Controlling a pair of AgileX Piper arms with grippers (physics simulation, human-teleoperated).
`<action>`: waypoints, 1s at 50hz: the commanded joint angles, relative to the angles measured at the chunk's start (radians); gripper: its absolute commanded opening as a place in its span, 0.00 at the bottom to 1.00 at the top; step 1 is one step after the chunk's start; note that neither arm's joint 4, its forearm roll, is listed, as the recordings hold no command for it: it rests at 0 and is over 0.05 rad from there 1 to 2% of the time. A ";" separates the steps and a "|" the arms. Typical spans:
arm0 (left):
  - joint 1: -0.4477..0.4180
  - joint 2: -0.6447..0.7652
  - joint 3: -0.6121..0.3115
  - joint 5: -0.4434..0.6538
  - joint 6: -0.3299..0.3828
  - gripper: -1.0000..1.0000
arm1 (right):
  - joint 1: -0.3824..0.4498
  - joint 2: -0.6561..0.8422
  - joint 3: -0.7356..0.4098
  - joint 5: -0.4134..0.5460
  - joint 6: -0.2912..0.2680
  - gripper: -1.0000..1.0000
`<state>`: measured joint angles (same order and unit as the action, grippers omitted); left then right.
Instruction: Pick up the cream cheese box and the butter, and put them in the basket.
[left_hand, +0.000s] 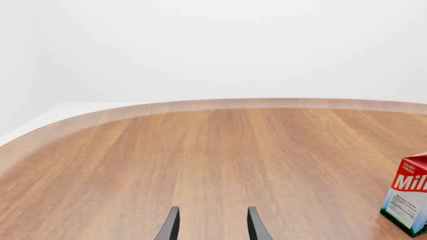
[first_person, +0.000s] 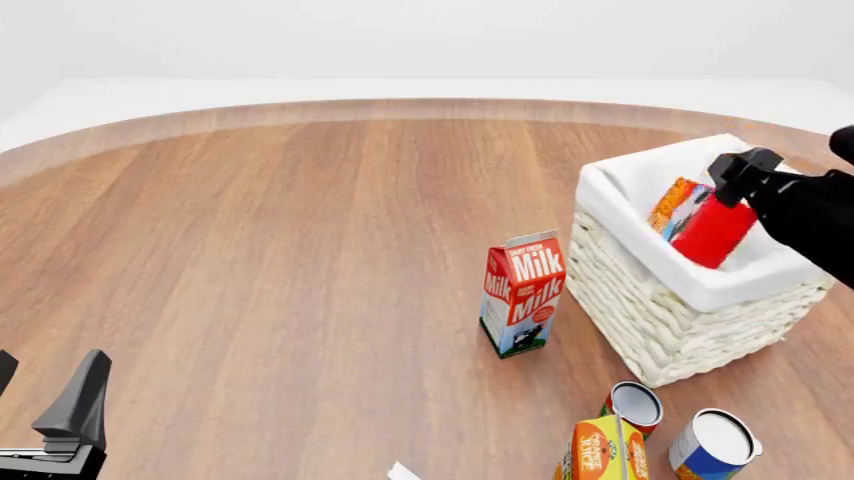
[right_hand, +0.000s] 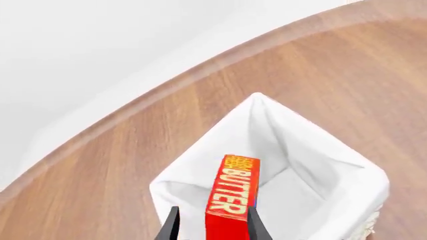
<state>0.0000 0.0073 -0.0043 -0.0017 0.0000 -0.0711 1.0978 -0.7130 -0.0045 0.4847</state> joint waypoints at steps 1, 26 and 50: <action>0.000 0.000 0.000 0.000 0.000 1.00 | 0.009 -0.028 -0.017 0.005 0.009 1.00; 0.000 0.000 0.000 0.000 0.000 1.00 | 0.095 -0.139 -0.053 0.116 -0.007 1.00; 0.000 0.000 0.000 0.000 0.000 1.00 | 0.324 -0.223 -0.200 0.312 -0.074 1.00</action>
<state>0.0000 0.0073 -0.0043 -0.0017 0.0000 0.1606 0.8859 -0.8591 0.2519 0.4371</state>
